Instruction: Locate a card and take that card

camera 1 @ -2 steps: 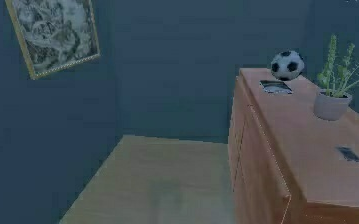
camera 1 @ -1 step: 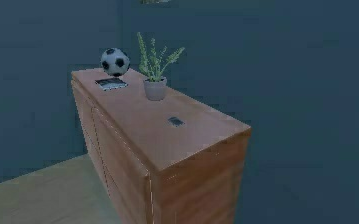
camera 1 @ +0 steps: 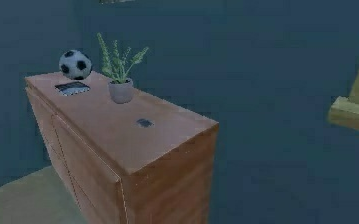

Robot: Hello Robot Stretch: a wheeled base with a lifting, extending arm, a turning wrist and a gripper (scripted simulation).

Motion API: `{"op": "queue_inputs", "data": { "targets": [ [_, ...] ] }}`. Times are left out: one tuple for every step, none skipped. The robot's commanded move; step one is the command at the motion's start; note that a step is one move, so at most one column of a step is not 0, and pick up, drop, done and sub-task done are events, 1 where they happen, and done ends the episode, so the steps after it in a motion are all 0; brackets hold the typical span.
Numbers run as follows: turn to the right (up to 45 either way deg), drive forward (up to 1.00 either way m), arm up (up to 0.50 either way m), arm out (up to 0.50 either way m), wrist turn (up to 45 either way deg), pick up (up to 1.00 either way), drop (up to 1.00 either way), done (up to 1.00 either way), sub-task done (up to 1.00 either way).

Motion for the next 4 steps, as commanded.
{"op": "queue_inputs", "data": {
  "targets": [
    [0.0, 0.40, 0.00, 0.00, 0.0, 0.00, 0.00, 0.00, 0.00],
    [-45.0, 0.00, 0.00, 0.00, 0.0, 0.00, 0.00, 0.00, 0.00],
    [-45.0, 0.00, 0.00, 0.00, 0.0, 0.00, 0.00, 0.00, 0.00],
    [-15.0, 0.00, 0.00, 0.00, 0.0, 0.00, 0.00, 0.00, 0.00]
  ]
}}
